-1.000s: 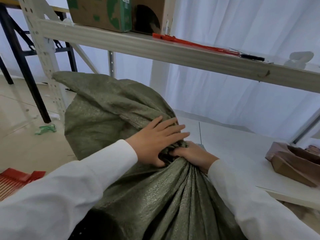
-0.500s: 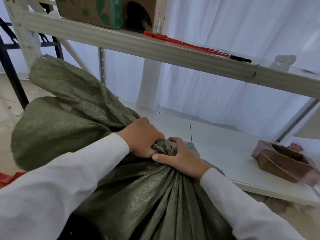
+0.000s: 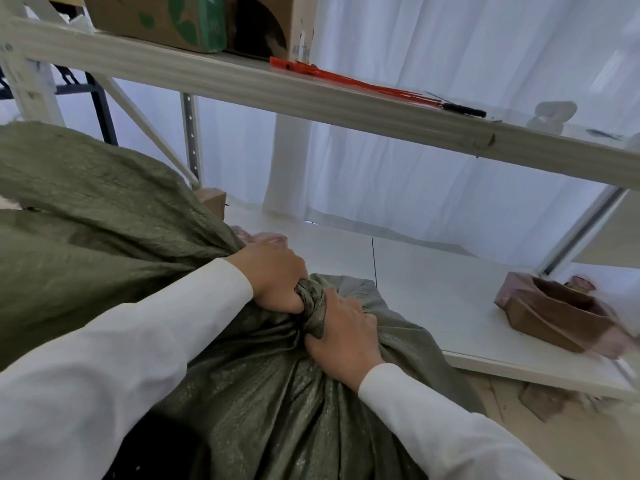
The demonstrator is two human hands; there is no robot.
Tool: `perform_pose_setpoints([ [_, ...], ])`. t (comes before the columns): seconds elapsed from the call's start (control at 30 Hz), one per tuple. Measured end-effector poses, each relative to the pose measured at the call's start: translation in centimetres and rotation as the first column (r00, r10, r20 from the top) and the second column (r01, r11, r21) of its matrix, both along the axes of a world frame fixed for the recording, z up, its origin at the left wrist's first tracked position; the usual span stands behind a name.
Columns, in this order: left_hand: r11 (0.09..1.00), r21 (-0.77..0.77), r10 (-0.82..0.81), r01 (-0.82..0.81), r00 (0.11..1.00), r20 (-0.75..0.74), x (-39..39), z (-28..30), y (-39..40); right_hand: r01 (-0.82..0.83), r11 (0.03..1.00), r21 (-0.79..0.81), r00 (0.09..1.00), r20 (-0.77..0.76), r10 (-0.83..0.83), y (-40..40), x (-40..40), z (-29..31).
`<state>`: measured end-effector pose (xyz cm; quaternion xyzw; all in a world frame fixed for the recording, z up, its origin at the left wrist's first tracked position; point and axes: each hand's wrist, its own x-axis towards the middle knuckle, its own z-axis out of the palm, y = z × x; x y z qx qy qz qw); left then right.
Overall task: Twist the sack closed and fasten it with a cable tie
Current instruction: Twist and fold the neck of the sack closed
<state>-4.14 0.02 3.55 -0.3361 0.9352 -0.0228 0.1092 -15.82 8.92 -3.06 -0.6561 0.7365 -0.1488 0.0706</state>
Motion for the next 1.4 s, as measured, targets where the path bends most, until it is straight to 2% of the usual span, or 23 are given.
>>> perform_pose_setpoints([
  [0.17, 0.983, 0.165, 0.097, -0.086, 0.994, -0.059, 1.0, -0.8, -0.1, -0.050, 0.998, -0.039, 0.993, -0.113, 0.045, -0.7, 0.4, -1.0],
  [0.43, 0.953, 0.287, 0.143, -0.102, 0.981, -0.129, 2.5, -1.6, 0.2, -0.083, 0.995, -0.062, 0.990, -0.118, 0.076, -1.3, 0.4, -0.7],
  [0.53, 0.912, 0.380, 0.230, -0.152, 0.959, -0.168, 2.2, -1.7, 0.1, -0.062, 0.996, -0.066, 0.996, -0.067, 0.057, -1.3, 0.2, -0.4],
  [0.67, 0.810, 0.555, 0.344, -0.189, 0.919, -0.190, 2.0, -1.9, -0.2, -0.088, 0.992, 0.085, 0.996, 0.019, 0.087, -1.2, -0.6, 0.4],
  [0.77, 0.788, 0.572, 0.375, -0.230, 0.915, -0.149, 1.7, -1.8, -0.3, -0.138, 0.964, 0.226, 0.982, 0.157, 0.104, -0.7, -1.4, 1.5],
  [0.87, 0.785, 0.567, 0.361, -0.249, 0.928, -0.093, 0.9, -1.6, -0.4, -0.096, 0.966, 0.239, 0.945, 0.326, 0.014, -0.1, -1.7, 1.8],
  [0.97, 0.817, 0.508, 0.325, -0.273, 0.946, -0.015, 0.1, -0.8, 0.0, -0.048, 0.995, 0.088, 0.985, 0.170, 0.033, 0.2, -0.9, 1.1],
  [1.07, 0.825, 0.474, 0.309, -0.308, 0.948, 0.080, -0.2, 0.1, 0.2, -0.143, 0.988, 0.053, 0.987, 0.084, 0.138, 0.1, -0.2, 1.1],
  [1.23, 0.700, 0.624, 0.360, -0.347, 0.926, 0.112, 0.0, 0.8, 0.0, -0.149, 0.987, -0.060, 0.988, -0.056, 0.146, -0.7, 0.4, 0.7],
  [1.4, 0.618, 0.695, 0.443, -0.368, 0.893, 0.078, -0.1, 0.2, -0.1, -0.151, 0.969, -0.196, 0.986, -0.098, 0.134, -1.1, 0.3, -0.2],
])
